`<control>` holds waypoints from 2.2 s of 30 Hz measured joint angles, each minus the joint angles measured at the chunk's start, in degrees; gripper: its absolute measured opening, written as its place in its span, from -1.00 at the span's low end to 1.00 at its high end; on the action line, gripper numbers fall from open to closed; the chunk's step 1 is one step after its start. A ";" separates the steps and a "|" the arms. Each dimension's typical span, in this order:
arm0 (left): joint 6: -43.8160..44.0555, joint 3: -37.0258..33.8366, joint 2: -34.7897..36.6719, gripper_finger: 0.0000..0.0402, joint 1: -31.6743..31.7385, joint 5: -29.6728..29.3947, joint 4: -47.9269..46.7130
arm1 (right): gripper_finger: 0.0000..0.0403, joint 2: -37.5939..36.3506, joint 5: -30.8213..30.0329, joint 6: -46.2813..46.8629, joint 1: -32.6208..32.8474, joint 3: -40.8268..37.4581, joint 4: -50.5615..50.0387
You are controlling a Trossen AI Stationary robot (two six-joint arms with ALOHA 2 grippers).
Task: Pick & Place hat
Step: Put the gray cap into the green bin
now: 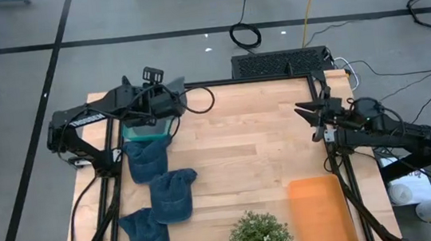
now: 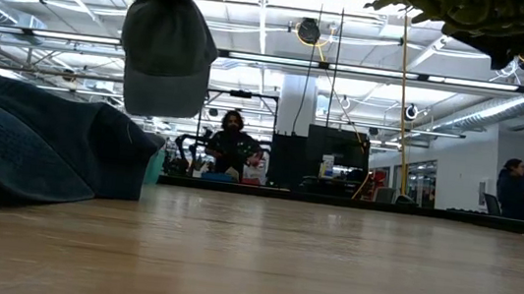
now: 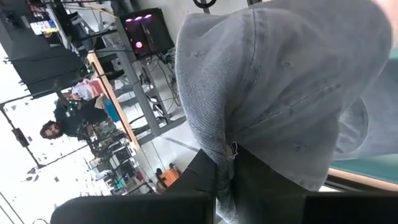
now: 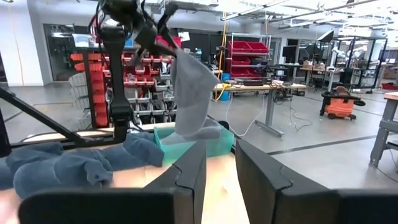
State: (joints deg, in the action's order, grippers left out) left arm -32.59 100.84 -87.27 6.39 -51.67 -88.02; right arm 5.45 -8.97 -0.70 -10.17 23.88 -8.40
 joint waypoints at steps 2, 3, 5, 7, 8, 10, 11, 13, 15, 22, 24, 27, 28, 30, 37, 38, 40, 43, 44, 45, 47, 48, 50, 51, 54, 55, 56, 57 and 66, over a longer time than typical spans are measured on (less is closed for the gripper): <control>0.13 0.00 0.12 -0.89 0.00 -0.64 -0.49 | -0.64 -0.97 0.00 -0.36 -0.01 -1.43 0.13; 0.22 0.00 0.13 -0.89 0.00 -1.20 -0.60 | -0.64 -1.48 0.00 -0.79 -0.01 -2.17 0.43; 0.39 -0.02 0.64 -0.89 0.27 -1.35 -0.84 | -0.64 -2.24 0.00 -1.75 0.00 -3.56 1.61; 0.65 0.01 1.23 -0.89 0.46 -1.52 -0.88 | -0.64 -2.90 0.00 -2.22 0.00 -5.00 3.55; 0.78 0.04 1.42 -0.89 0.53 -1.68 -1.08 | -0.64 -3.19 0.00 -2.39 -0.02 -5.77 4.75; 1.30 0.00 2.09 -0.89 0.89 -1.56 -1.34 | -0.64 -3.57 0.00 -2.42 -0.02 -7.62 6.83; 1.45 -0.02 2.26 -0.89 1.04 -1.58 -1.36 | -0.64 -3.60 0.00 -2.44 -0.01 -8.63 7.78; 1.77 0.00 2.90 -0.89 1.10 -1.59 -1.85 | -0.64 -3.69 0.01 -2.90 -0.01 -10.45 8.77; 2.27 0.00 3.51 -0.89 1.45 -1.57 -2.00 | -0.64 -3.66 -0.02 -4.01 -0.02 -12.41 11.53; 1.14 0.00 4.23 -0.89 1.51 -3.14 -2.08 | -0.64 -3.67 -0.43 -7.00 -0.02 -19.36 22.78; 0.67 0.00 4.40 -0.89 1.60 -4.53 -2.00 | -0.64 -3.60 -1.67 -6.76 -0.01 -20.81 25.19; 0.21 0.00 4.89 -0.89 1.99 -4.44 -1.99 | -0.64 -3.64 -4.85 -4.84 -0.02 -21.99 24.95; 0.27 0.00 4.99 -0.89 2.12 -4.47 -2.06 | -0.64 -3.62 -5.79 -4.08 -0.02 -22.25 24.52; 0.32 -0.01 5.27 -0.89 2.70 -4.42 -2.00 | -0.64 -3.68 -5.99 -2.66 -0.02 -22.72 24.63; -0.74 -0.02 6.22 -0.89 4.22 -4.51 -1.95 | -0.64 -3.59 -4.22 -0.40 -0.01 -22.89 17.63; -1.17 -0.02 6.31 -0.89 4.53 -4.84 -2.00 | -0.64 -3.53 -4.22 -0.36 0.04 -22.91 16.34; -1.90 -0.02 6.41 -0.89 5.17 -5.53 -2.00 | -0.64 -3.53 -4.26 0.00 0.04 -22.93 14.59; -2.26 -0.02 6.41 -0.89 6.15 -5.45 -1.98 | -0.64 -3.47 -4.22 0.04 0.04 -22.96 12.93; -2.38 -0.02 6.44 -0.89 6.36 -5.46 -2.00 | -0.64 -3.47 -4.22 0.05 0.04 -22.98 12.92; -2.67 -0.02 6.49 -0.89 6.52 -5.45 -2.01 | -0.64 -3.47 -4.22 0.03 0.04 -23.00 12.90; -3.11 -0.02 6.49 -0.89 6.60 -5.45 -2.00 | -0.64 -3.45 -4.22 0.03 0.04 -23.00 13.10; -3.14 -0.02 6.48 -0.89 6.60 -5.45 -2.00 | -0.64 -3.47 -4.24 0.05 0.04 -23.00 13.30; -2.87 -0.02 6.48 -0.89 6.56 -5.43 -2.00 | -0.64 -3.46 -4.24 0.05 0.04 -23.02 13.93; -2.49 -0.02 6.48 -0.89 6.56 -5.41 -2.00 | -0.64 -3.47 -4.24 0.04 0.04 -23.02 13.97; -1.15 -0.02 6.48 -0.89 6.56 -5.41 -2.00 | -0.64 -3.45 -4.24 0.05 0.04 -23.02 13.94; -0.95 -0.02 6.48 -0.89 6.56 -5.41 -2.00 | -0.64 -3.45 -4.24 0.03 0.04 -23.02 13.94; -1.05 -0.02 6.48 -0.89 6.56 -5.43 -2.00 | -0.64 -3.45 -4.24 0.03 0.04 -23.02 13.94; -1.42 -0.02 6.48 -0.89 6.56 -5.42 -1.99 | -0.64 -3.45 -4.24 0.03 0.04 -23.02 13.94; 1.09 -0.02 7.46 -0.89 5.61 -6.32 -2.01 | -0.64 -3.45 -4.24 0.03 0.04 -23.04 13.97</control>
State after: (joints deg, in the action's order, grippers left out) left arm -31.50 100.82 -79.81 12.01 -57.99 -90.03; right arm 2.00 -13.21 -0.67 -10.13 0.84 5.57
